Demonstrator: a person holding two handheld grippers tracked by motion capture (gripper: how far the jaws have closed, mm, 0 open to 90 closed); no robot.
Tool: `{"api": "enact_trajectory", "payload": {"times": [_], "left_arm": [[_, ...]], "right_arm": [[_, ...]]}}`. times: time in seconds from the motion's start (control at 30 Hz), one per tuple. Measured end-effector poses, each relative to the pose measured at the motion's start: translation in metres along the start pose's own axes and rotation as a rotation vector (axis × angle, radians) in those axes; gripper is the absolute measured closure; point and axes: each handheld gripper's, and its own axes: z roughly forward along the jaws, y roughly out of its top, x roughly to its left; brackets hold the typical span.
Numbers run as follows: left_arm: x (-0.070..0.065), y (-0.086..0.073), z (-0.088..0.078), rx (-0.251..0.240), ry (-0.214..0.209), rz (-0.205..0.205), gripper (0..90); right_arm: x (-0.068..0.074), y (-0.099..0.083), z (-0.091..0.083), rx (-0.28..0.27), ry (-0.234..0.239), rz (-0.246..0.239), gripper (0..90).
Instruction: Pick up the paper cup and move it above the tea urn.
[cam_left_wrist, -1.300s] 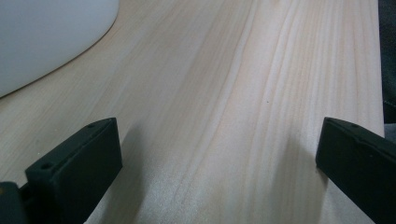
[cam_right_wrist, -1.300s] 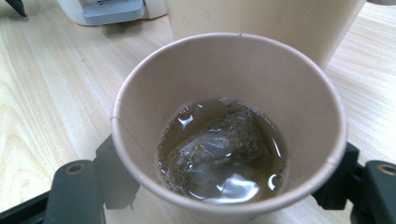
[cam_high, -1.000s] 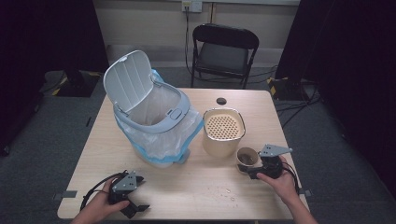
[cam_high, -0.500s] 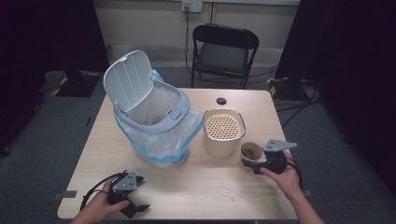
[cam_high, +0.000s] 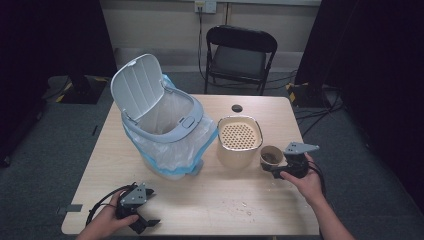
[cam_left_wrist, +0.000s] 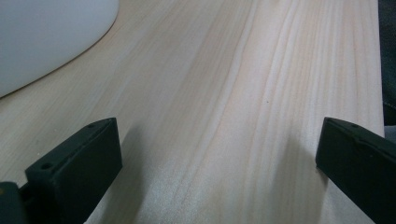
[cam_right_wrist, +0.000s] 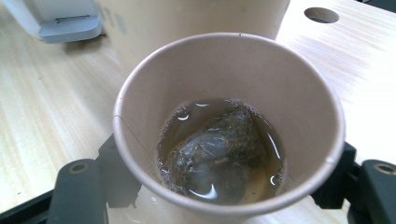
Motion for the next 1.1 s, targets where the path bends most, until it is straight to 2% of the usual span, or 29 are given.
{"api": "enact_trajectory", "payload": {"times": [0.6, 0.9, 1.1], "left_arm": [[0.0, 0.0, 0.0, 0.0, 0.0, 0.0, 0.0], [0.0, 0.0, 0.0, 0.0, 0.001, 0.0, 0.0], [0.0, 0.0, 0.0, 0.001, 0.001, 0.0, 0.0]], "right_arm": [[-0.02, 0.009, 0.001, -0.01, -0.036, 0.016, 27.1], [-0.031, 0.023, 0.004, -0.005, -0.049, -0.01, 27.2], [-0.039, 0.029, 0.006, -0.013, -0.047, -0.004, 27.2]]}}
